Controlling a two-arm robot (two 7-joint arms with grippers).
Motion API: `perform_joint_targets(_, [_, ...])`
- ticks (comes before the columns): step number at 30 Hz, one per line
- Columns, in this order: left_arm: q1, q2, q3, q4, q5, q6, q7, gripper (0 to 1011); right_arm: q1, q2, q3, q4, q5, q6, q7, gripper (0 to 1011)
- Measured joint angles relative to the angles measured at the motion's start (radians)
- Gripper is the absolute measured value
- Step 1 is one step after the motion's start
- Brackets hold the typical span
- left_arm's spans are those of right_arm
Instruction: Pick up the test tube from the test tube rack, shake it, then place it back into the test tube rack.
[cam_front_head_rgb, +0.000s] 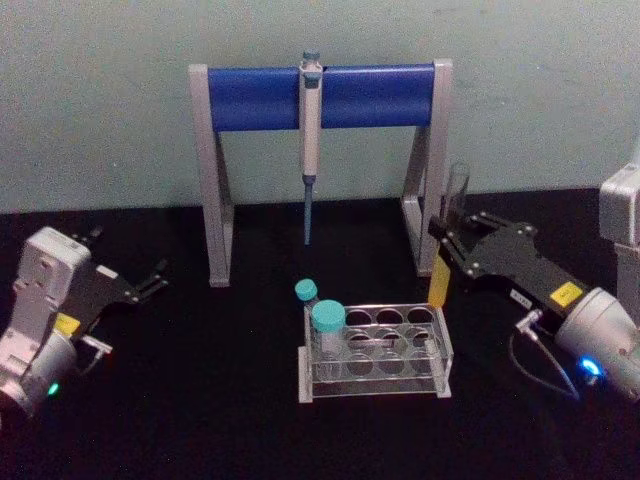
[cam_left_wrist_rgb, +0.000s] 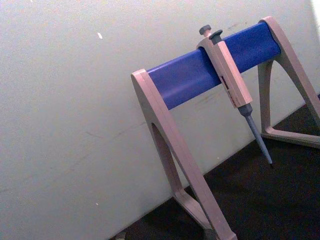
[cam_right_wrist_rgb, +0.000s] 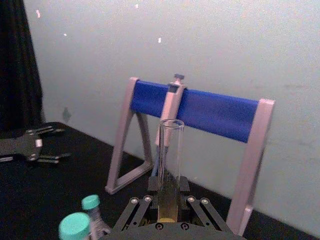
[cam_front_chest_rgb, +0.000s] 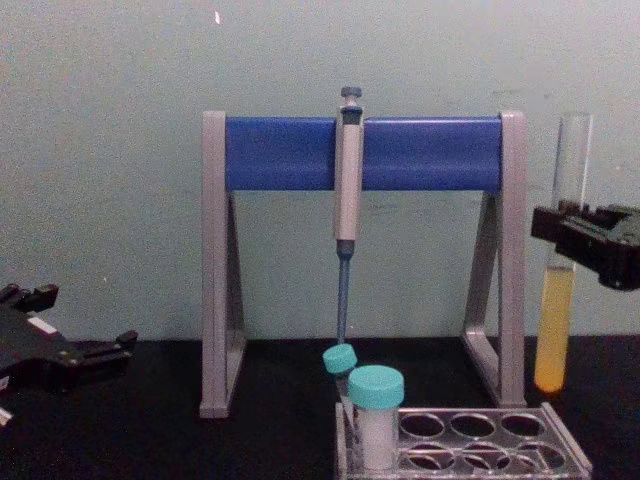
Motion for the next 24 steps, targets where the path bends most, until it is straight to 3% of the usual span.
perform_joint_targets(9, [0.0, 0.0, 0.0, 0.0, 0.0, 0.0, 0.0, 1009, -0.013, -0.001, -0.035, -0.016, 0.017, 0.019, 0.04, 229])
perform_joint_targets(14, [0.0, 0.0, 0.0, 0.0, 0.0, 0.0, 0.0, 1010, 0.035, -0.025, -0.076, 0.027, 0.026, 0.009, 0.072, 229])
perform_joint_targets(24, [0.0, 0.0, 0.0, 0.0, 0.0, 0.0, 0.0, 1010, 0.121, -0.065, -0.107, 0.117, 0.018, -0.034, 0.08, 229])
